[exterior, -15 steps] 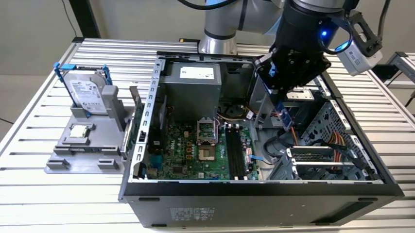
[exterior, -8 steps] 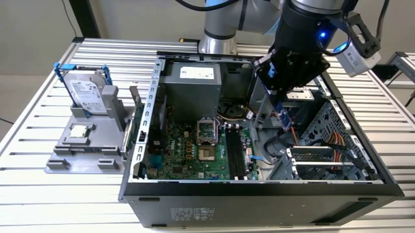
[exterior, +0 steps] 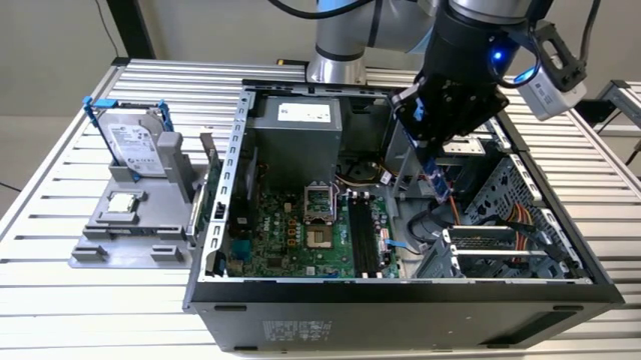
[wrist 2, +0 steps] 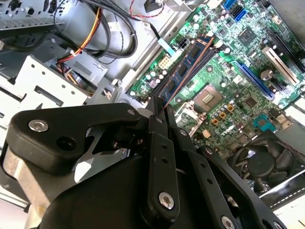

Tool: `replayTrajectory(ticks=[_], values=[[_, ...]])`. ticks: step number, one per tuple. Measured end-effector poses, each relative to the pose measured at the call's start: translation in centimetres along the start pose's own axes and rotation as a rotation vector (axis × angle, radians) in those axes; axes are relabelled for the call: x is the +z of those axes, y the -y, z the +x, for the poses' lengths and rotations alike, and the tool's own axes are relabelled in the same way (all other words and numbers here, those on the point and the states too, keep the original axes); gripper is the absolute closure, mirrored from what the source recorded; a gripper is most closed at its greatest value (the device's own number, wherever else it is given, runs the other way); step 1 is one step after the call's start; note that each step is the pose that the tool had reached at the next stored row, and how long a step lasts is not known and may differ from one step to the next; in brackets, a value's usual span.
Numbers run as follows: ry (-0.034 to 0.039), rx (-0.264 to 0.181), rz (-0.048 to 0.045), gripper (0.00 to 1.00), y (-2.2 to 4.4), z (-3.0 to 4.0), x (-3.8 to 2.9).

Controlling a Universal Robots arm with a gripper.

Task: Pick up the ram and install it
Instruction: 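Insert the ram into the slot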

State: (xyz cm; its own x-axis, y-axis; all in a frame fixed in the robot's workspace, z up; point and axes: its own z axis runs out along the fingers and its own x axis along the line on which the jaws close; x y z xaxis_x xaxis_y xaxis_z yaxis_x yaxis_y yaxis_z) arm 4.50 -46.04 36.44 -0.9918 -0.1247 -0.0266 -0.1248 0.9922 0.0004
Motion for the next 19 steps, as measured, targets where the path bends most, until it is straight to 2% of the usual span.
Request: replayTrajectory(ticks=[19], values=[[0.0005, 0.0, 0.0004, 1.0, -0.01, 0.15, 0.53]])
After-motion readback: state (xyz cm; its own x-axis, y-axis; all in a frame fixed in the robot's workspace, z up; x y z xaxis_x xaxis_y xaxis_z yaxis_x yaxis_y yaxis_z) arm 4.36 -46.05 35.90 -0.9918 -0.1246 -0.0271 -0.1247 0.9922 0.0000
